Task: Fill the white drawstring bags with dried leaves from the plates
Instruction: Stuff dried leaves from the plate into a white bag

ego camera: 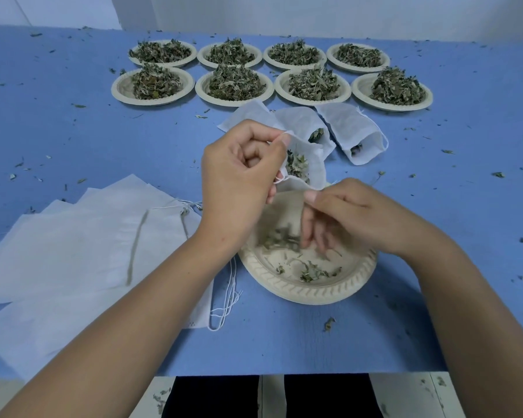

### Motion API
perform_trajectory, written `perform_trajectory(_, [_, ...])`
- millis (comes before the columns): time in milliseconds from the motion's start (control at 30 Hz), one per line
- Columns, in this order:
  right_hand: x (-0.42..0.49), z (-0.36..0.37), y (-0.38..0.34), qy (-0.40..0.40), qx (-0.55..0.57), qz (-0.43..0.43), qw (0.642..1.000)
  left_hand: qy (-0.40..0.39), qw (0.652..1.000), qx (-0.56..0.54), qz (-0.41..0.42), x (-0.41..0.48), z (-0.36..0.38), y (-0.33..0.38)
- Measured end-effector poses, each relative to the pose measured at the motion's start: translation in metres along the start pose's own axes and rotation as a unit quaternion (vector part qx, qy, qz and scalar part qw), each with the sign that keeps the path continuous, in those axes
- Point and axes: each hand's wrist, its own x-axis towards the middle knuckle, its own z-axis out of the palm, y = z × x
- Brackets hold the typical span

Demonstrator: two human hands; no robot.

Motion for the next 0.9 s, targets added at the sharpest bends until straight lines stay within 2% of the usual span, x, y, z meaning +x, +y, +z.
perform_trajectory(100, [-0.005,-0.003,-0.006,0.000,0.085,-0.031,0.996,0.006,1.000,0.005,0.004,0.001,-0.001,0.000])
perform_trajectory(233, [-0.009,-0.003,-0.008,-0.130,0.053,0.027,0.990,0.009,1.000,0.003,0.004,0.001,-0.001,0.000])
perform_trajectory(300, [-0.007,0.004,-0.010,-0.152,0.054,0.013,0.987,0.007,1.000,0.003,0.003,0.001,0.000,0.000])
perform_trajectory(400, [-0.006,0.003,-0.010,-0.095,0.087,-0.030,0.991,0.011,1.000,-0.002,0.004,0.001,0.000,0.000])
perform_trajectory(467, [-0.008,-0.004,-0.008,-0.058,0.059,-0.025,0.996,0.012,1.000,-0.003,0.005,0.001,0.000,0.000])
perform_trajectory(567, [-0.008,-0.003,-0.006,-0.119,0.031,0.001,0.992,0.010,1.000,-0.002,0.004,0.001,0.000,0.000])
perform_trajectory(633, [-0.006,0.004,-0.007,-0.136,0.039,-0.017,0.990,0.008,1.000,0.001,0.005,0.000,0.000,0.000])
perform_trajectory(667, [-0.005,0.006,-0.007,-0.114,0.043,-0.032,0.992,0.008,1.000,0.001,0.006,0.000,0.000,0.000])
perform_trajectory(733, [-0.006,0.001,-0.007,-0.019,0.035,-0.037,0.999,0.010,1.000,-0.001,0.007,0.001,0.000,0.001])
perform_trajectory(800, [-0.008,-0.008,-0.005,0.063,-0.039,-0.027,0.997,0.013,1.000,0.000,0.005,0.001,-0.001,0.001])
perform_trajectory(833, [-0.009,-0.010,-0.004,0.064,-0.076,-0.019,0.995,0.012,1.000,0.001,0.004,0.001,-0.001,0.001])
perform_trajectory(900, [-0.008,-0.005,-0.003,-0.011,-0.079,0.004,0.997,0.006,1.000,0.001,0.004,0.000,0.000,0.001])
